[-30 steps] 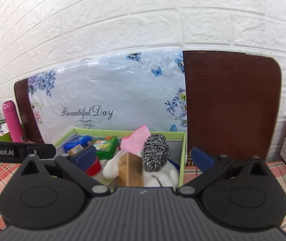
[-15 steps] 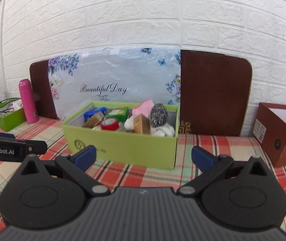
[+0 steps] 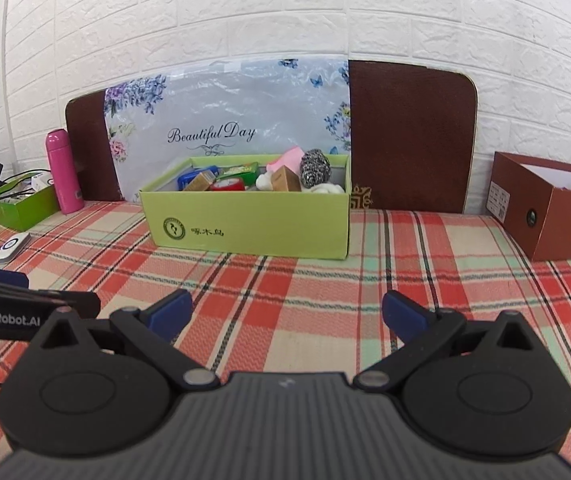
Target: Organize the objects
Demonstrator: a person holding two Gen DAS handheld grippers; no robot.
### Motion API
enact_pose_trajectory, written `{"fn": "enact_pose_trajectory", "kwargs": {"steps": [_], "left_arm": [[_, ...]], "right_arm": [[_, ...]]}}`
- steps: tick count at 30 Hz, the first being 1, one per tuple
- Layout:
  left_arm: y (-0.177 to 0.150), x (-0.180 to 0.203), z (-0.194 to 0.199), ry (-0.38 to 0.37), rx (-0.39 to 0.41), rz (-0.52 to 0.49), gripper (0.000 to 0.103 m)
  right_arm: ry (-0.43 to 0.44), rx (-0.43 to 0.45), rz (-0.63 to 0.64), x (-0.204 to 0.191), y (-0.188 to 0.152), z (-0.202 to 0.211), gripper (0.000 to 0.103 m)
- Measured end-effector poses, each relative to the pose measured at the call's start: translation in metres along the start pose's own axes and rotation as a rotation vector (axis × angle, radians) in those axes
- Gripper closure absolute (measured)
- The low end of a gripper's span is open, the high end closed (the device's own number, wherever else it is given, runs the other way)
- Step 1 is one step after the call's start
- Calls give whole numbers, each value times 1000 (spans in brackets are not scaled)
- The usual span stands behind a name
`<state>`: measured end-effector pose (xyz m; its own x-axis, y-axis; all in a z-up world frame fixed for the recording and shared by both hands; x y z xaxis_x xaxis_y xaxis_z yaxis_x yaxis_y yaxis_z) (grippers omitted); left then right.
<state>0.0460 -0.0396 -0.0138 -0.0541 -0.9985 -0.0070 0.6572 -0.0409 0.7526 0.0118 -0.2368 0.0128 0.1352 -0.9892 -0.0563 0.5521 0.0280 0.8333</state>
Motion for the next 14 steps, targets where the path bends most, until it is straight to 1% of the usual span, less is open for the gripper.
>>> {"fn": "enact_pose_trajectory", "kwargs": {"steps": [5,9,14], "left_arm": [[-2,1,0,-7,-3,0,9],[-4,0,2,-16,12,6,9],[-3,0,2,-19,8,8,9]], "right_arm": [[2,-15,-12,0,-6,-1,0],[4,-19,-12,-2,-7,-2,0],[4,-23,-12,-3,-7,-2,0]]}}
Point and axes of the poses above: each gripper's, at about its wrist camera, not at the fingertips, and z roughly against the way its jaws point, x to its right, y to its top, the point moved 2 cm from there along -z, roughly the way its jaws point, and after that the axes turned 4 degrees about -x, right-handed, at the moved point
